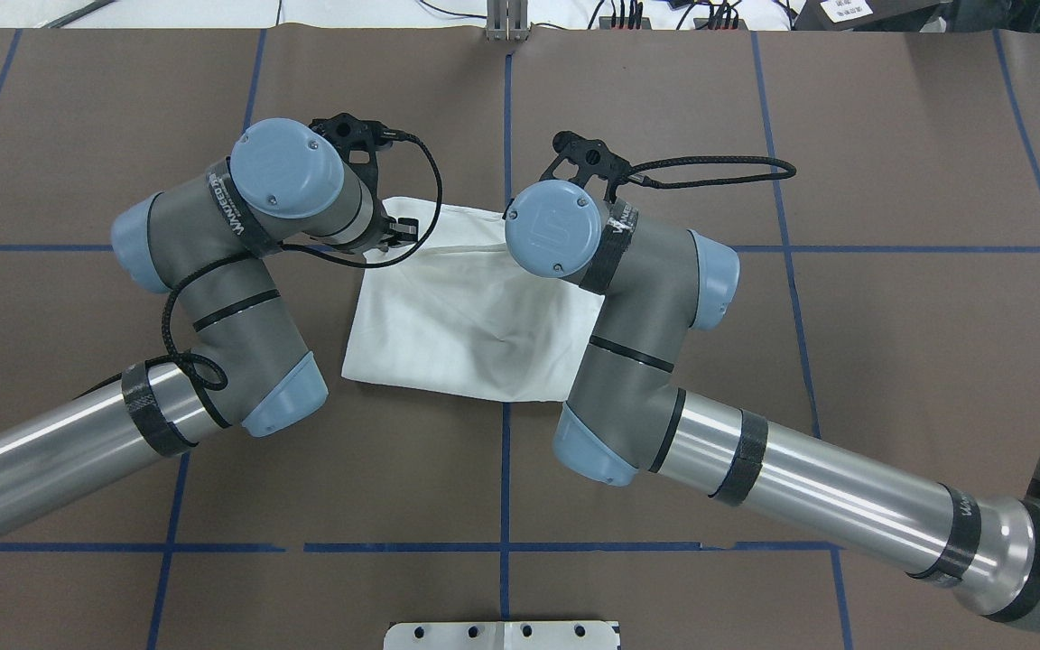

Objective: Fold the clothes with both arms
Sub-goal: 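Fold the near edge over toward the far edge with both grippers, then release the left gripper and raise it while the right gripper presses the fold, then press the right gripper along the folded shirt's top to flatten it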

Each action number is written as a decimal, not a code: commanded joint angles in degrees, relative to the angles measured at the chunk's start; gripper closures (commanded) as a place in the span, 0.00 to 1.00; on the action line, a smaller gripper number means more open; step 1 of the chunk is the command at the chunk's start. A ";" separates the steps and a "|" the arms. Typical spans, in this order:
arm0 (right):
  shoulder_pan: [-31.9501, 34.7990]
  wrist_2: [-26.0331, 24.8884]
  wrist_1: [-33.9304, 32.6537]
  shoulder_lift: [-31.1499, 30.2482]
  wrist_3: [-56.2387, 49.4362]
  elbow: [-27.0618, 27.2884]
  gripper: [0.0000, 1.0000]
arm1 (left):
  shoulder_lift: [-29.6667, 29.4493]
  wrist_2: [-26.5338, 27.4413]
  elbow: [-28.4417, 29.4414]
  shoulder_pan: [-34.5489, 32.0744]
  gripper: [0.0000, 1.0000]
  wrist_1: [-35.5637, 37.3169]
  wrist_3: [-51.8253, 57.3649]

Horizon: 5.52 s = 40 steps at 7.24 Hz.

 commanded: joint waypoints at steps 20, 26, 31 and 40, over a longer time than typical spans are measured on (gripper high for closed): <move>3.34 9.96 -1.05 3.72 -1.76 -7.36 0.13 | 2.42 -18.80 1.78 -12.85 0.00 -3.97 24.62; 3.34 13.31 -8.36 5.92 9.70 -7.28 0.34 | 2.77 -18.71 1.78 -12.76 0.00 -3.88 24.62; 3.60 11.12 -7.74 5.83 9.90 -7.45 1.00 | 2.86 -18.71 1.69 -12.76 0.00 -3.79 24.54; 6.49 8.70 -0.89 10.22 -0.10 -18.62 0.00 | 2.95 -18.71 1.25 -12.76 0.00 -3.62 24.54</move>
